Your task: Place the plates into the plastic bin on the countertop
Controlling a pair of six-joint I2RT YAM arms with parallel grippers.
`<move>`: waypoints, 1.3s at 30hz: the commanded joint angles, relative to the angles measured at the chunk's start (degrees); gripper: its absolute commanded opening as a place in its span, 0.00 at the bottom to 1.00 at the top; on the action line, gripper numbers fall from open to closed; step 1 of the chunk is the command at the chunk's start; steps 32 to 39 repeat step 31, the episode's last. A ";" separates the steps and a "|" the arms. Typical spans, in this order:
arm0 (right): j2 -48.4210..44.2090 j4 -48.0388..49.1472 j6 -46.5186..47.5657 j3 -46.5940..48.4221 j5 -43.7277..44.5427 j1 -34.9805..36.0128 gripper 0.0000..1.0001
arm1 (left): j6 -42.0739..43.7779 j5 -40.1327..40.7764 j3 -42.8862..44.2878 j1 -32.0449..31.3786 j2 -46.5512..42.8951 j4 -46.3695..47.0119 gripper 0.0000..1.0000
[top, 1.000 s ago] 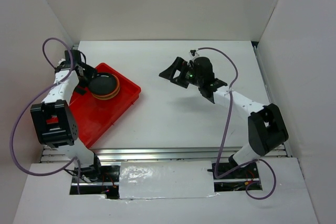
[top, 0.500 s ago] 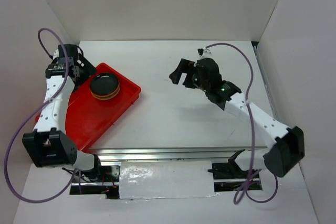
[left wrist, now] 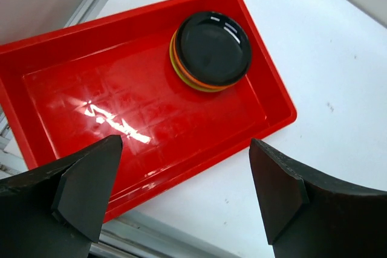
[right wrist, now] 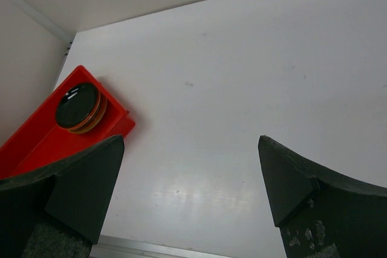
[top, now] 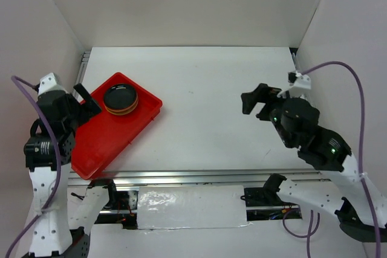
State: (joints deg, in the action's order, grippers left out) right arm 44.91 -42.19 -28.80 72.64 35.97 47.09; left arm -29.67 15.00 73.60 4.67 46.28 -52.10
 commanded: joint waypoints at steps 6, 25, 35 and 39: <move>-14.13 -12.64 1.55 1.01 3.24 1.16 1.00 | 3.65 -2.44 -6.53 -0.01 -11.99 -4.33 0.99; -19.95 -19.95 0.76 1.80 2.70 -1.48 1.00 | 0.84 -1.91 -11.38 -0.45 -22.55 -5.30 0.99; -20.65 -18.80 -0.03 0.84 2.44 -1.48 1.00 | 1.10 -1.82 -11.29 -0.36 -22.29 -4.42 0.99; -20.65 -18.80 -0.03 0.84 2.44 -1.48 1.00 | 1.10 -1.82 -11.29 -0.36 -22.29 -4.42 0.99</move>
